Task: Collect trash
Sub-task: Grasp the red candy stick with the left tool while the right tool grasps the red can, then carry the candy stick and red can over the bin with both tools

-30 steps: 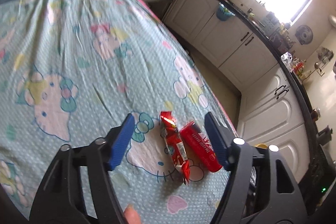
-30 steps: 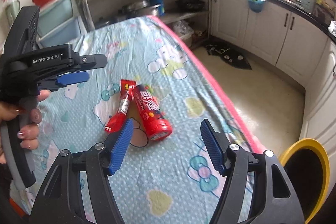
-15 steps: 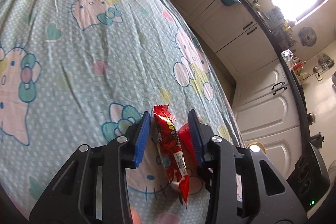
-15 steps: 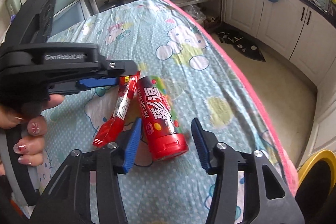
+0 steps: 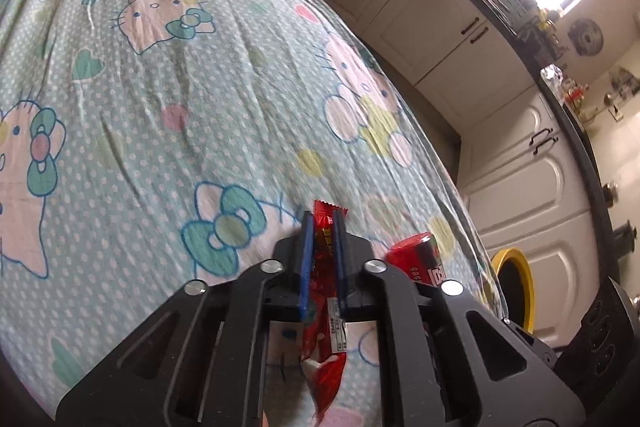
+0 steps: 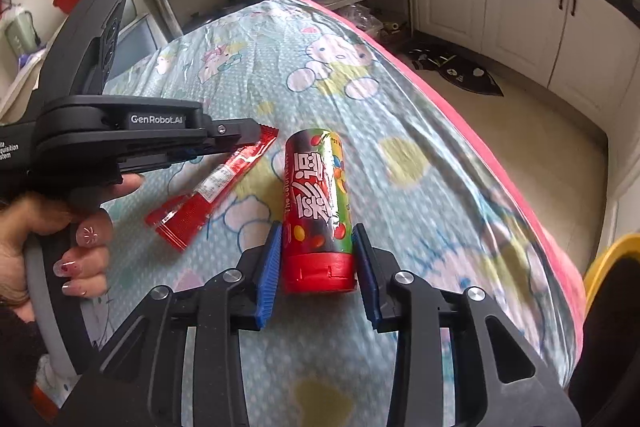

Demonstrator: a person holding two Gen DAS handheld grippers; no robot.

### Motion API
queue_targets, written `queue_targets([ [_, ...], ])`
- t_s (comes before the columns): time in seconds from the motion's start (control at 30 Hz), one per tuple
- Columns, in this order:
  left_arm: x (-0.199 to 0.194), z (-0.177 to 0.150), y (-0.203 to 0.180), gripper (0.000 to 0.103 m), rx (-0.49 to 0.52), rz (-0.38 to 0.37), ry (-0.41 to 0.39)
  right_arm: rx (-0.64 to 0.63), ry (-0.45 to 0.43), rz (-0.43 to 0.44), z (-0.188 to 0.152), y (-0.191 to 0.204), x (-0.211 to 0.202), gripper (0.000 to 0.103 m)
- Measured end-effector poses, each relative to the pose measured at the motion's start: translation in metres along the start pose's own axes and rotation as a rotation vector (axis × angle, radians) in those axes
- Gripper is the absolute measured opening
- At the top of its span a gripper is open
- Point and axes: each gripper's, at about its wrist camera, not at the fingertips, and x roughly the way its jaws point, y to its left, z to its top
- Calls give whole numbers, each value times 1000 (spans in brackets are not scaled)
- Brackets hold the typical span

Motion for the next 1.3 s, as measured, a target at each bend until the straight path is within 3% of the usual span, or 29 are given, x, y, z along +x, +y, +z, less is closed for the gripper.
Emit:
queue_targets([
  [0.53, -37, -36, -72, 0, 187, -69, -52, 141, -119, -37, -46, -35, -80, 33],
  [1.3, -35, -73, -217, 0, 431, -236, -63, 325, -286, -242, -96, -121, -187, 33],
])
